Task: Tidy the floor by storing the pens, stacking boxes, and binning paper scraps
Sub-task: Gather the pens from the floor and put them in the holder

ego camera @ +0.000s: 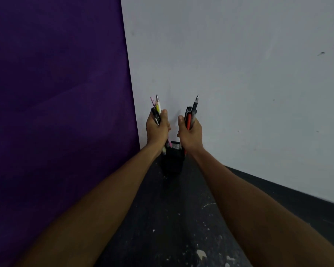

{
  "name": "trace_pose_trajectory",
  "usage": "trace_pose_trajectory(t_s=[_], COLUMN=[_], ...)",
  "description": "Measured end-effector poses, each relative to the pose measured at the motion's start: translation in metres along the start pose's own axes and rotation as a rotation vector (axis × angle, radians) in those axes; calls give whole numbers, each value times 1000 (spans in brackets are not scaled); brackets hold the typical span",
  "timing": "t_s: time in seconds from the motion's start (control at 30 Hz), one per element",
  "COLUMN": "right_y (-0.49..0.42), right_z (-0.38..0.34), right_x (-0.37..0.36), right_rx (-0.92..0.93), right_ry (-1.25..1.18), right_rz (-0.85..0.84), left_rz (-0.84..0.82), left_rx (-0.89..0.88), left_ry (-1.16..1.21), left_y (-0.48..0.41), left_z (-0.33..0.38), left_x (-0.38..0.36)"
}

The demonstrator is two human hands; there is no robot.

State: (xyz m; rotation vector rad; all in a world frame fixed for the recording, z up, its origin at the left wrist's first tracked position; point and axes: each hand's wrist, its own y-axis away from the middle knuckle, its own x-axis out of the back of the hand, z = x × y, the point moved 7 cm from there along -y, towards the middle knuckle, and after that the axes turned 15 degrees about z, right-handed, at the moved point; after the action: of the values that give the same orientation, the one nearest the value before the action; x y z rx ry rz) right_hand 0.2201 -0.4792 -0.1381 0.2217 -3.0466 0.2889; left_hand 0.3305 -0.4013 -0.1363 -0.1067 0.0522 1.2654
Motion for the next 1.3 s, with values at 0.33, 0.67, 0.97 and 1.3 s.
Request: trace_pose_trajectory(t_s=[0.33, 0.67, 0.97, 1.3], right_y=[3, 2, 2, -3], right_z=[29, 45, 53, 55], right_x=[-23, -22, -24, -15], right_rx=[-34, -54, -62, -94], right_ry=[-70, -85, -82, -102], right_rz=[-33, -56, -114, -87], left_rz=[37, -5, -55, -175], left_rx=[-41, -36, -15, 68], left_ry=[-34, -55, -54, -54], left_y=[-11, -13, -11, -3], left_z=[-37, -51, -55, -59], left_x=[-8, -17, -23, -24])
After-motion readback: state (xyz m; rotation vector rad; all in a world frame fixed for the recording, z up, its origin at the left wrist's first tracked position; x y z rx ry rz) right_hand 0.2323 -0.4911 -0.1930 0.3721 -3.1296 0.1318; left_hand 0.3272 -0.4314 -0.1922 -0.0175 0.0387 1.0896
